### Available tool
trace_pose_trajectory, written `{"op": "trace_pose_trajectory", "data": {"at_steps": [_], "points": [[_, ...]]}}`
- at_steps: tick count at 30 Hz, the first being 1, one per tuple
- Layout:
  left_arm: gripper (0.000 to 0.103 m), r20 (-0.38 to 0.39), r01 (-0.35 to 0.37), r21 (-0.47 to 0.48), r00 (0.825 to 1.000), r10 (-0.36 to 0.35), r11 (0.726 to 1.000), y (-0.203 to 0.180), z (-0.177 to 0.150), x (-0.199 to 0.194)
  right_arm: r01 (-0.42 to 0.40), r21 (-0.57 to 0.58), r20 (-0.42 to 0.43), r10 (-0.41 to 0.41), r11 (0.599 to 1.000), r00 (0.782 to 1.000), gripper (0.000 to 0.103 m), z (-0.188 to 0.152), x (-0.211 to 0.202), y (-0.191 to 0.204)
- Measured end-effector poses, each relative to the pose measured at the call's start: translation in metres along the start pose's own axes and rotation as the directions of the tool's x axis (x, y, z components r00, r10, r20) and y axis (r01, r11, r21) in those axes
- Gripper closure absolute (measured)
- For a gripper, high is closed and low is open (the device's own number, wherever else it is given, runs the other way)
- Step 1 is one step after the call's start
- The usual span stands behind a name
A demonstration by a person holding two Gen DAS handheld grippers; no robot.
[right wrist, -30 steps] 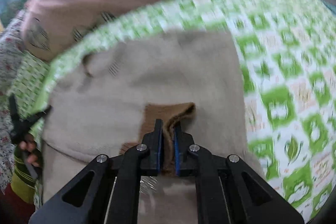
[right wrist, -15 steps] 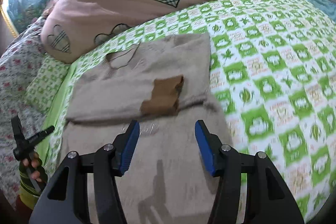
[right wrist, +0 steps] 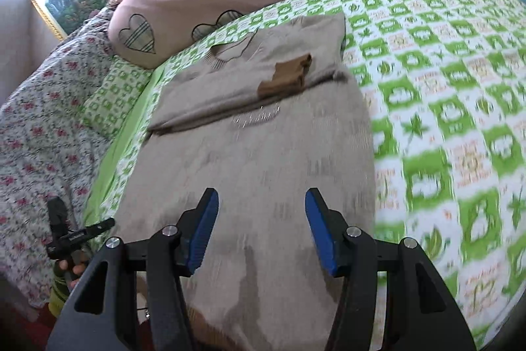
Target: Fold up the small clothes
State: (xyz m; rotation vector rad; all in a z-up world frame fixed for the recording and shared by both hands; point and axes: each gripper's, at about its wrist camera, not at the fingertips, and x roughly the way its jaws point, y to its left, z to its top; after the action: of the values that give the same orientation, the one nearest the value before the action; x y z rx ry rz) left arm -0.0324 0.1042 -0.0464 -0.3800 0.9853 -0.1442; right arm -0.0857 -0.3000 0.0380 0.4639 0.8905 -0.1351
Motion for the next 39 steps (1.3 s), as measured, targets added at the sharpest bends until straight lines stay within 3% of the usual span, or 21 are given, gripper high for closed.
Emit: {"op": "trace_pose_trajectory", "data": {"at_steps": [6,15,18,21,22,23,24,25,26,31,34,37,39], "points": [[0.045,-0.033,0.167,0.002,0.985,-0.167,0.986,-0.007,-0.032,-0.005,-0.061,0.003,-0.016,0.062,0.998,0.998,0.047,-0.029,-0.026,-0.014],[0.052,-0.095,0.251,0.089,0.965,-0.243,0.964,-0.015,-0.060,-0.008,-0.126,0.003,-0.140,0.125,0.992,0.982,0.047,-0.087,-0.050,-0.041],[0.052,-0.122,0.274,0.096,0.957,-0.262,0.957,-0.017,-0.063,-0.006,-0.207,0.014,-0.182,0.207,0.978,0.961,0.047,-0.098,-0.041,-0.038],[0.053,-0.129,0.274,0.116,0.957,-0.259,0.955,-0.021,-0.064,-0.003,-0.217,-0.062,-0.259,0.194,0.974,0.946,0.047,-0.106,-0.020,-0.020],[0.060,-0.130,0.274,0.120,0.957,-0.259,0.954,-0.021,-0.063,-0.003,-0.220,-0.091,-0.268,0.189,0.971,0.945,0.045,-0.107,-0.013,-0.012],[0.075,-0.132,0.271,0.124,0.958,-0.255,0.955,-0.021,-0.062,-0.002,-0.223,-0.104,-0.265,0.189,0.969,0.946,0.046,-0.107,-0.010,-0.007],[0.085,-0.137,0.271,0.126,0.958,-0.253,0.954,-0.021,-0.061,0.000,-0.219,-0.113,-0.262,0.183,0.969,0.948,0.055,-0.106,-0.009,-0.005],[0.091,-0.146,0.274,0.125,0.956,-0.256,0.953,-0.020,-0.061,0.000,-0.196,-0.128,-0.254,0.159,0.972,0.954,0.089,-0.105,-0.010,-0.004],[0.092,-0.140,0.276,0.134,0.956,-0.257,0.952,-0.019,-0.062,-0.002,-0.192,-0.113,-0.253,0.159,0.975,0.954,0.094,-0.104,-0.011,-0.007],[0.093,-0.087,0.312,0.119,0.949,-0.303,0.943,-0.010,-0.060,-0.019,-0.288,-0.082,-0.202,0.267,0.954,0.942,0.095,-0.104,-0.032,-0.011],[0.091,-0.132,0.317,0.102,0.944,-0.303,0.943,-0.006,-0.060,-0.008,-0.349,-0.058,-0.179,0.334,0.935,0.926,0.095,-0.099,-0.034,-0.014],[0.090,-0.184,0.325,0.083,0.934,-0.306,0.942,-0.003,-0.063,0.004,-0.351,-0.076,-0.211,0.329,0.933,0.920,0.095,-0.098,-0.024,-0.006],[0.090,-0.173,0.325,0.097,0.936,-0.305,0.941,-0.003,-0.065,0.002,-0.359,-0.073,-0.219,0.336,0.930,0.916,0.095,-0.098,-0.022,-0.004]]}}
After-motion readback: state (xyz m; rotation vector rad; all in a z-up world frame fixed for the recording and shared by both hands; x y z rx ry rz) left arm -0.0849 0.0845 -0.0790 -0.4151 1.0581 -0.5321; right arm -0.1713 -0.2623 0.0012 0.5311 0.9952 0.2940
